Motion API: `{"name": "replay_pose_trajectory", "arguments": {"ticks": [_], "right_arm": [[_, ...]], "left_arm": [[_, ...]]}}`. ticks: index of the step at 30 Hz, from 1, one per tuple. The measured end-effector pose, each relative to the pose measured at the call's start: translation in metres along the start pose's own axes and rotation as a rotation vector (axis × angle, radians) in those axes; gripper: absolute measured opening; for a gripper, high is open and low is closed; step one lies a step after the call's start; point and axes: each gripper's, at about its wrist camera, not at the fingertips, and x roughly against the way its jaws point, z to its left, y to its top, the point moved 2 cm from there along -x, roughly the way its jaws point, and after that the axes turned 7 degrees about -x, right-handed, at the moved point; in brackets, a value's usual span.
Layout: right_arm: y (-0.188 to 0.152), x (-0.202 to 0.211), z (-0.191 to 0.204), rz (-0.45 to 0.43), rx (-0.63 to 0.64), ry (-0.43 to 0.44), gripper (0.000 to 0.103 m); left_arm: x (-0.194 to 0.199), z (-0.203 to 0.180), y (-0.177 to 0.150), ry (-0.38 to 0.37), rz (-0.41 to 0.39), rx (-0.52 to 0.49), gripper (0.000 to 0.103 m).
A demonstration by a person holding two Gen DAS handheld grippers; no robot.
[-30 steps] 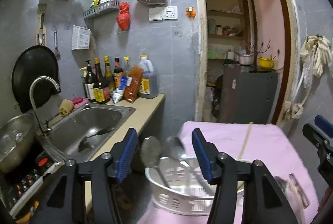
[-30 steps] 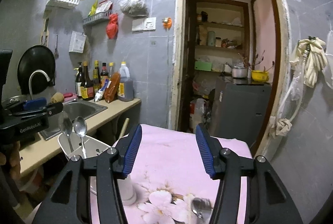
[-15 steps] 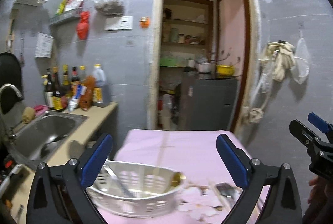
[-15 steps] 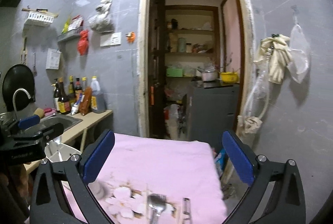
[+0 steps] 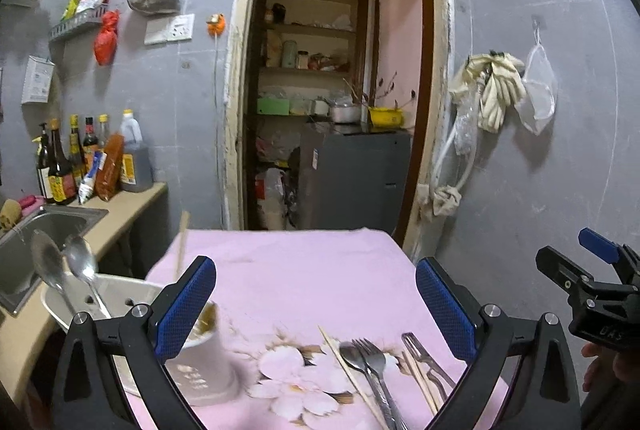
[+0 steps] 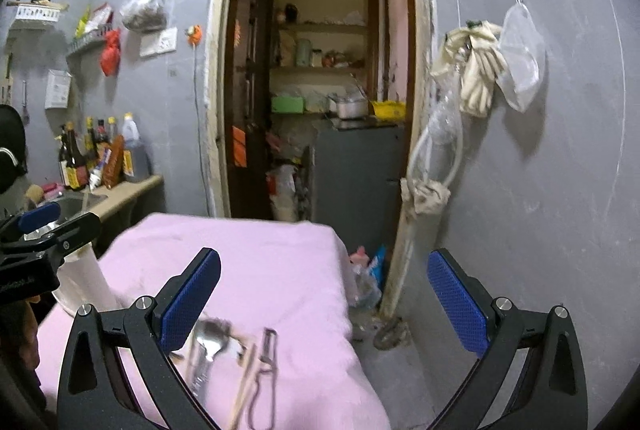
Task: Organize utensils
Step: 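Move both tools back toward the forks on the table, then grasp a wooden chopstick with the left tool while the right tool grasps the metal tongs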
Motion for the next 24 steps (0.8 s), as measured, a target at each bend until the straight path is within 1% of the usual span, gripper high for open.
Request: {"name": "replay_pose_trajectory", "arguments": {"ticks": [4, 8, 12, 15, 17, 18, 19, 20, 22, 23, 24], "right_arm": [[-0.019, -0.013, -0.013, 0.041, -0.019, -0.013, 0.102], [-0.041, -0.035, -0.027, 0.11, -0.057, -0.009, 0.102], [-0.061, -0.059, -0.038, 0.187, -0.098, 0.035, 0.102], [-0.073, -0.077, -0.041, 0.249, -0.105, 0.063, 0.101], [-0.079, -0.087, -0.038, 0.279, -0.106, 0.086, 0.1], [-0.083, -0.095, -0.036, 0.308, -0.102, 0.095, 0.096], [-0.086, -0.101, -0.035, 0.324, -0.1, 0.103, 0.087], [-0.09, -0.107, -0.032, 0.345, -0.101, 0.113, 0.083], [-0.097, -0.118, -0.027, 0.385, -0.095, 0.127, 0.074], [-0.1, -0.123, -0.024, 0.397, -0.095, 0.14, 0.071], [-0.104, -0.128, -0.021, 0.408, -0.094, 0.153, 0.065]], "left_arm": [[-0.015, -0.013, -0.016, -0.002, 0.033, -0.022, 0.101], [-0.033, -0.023, -0.033, -0.009, 0.085, -0.036, 0.101], [-0.053, -0.028, -0.048, -0.039, 0.162, -0.037, 0.101], [-0.064, -0.029, -0.056, -0.048, 0.203, -0.027, 0.1], [-0.071, -0.029, -0.06, -0.049, 0.226, -0.022, 0.094], [-0.076, -0.029, -0.062, -0.049, 0.243, -0.022, 0.091], [-0.079, -0.029, -0.064, -0.047, 0.258, -0.023, 0.086], [-0.085, -0.029, -0.067, -0.042, 0.282, -0.024, 0.079], [-0.094, -0.028, -0.07, -0.041, 0.311, -0.016, 0.071], [-0.1, -0.027, -0.073, -0.033, 0.329, -0.01, 0.067], [-0.104, -0.026, -0.074, -0.019, 0.344, -0.004, 0.065]]}}
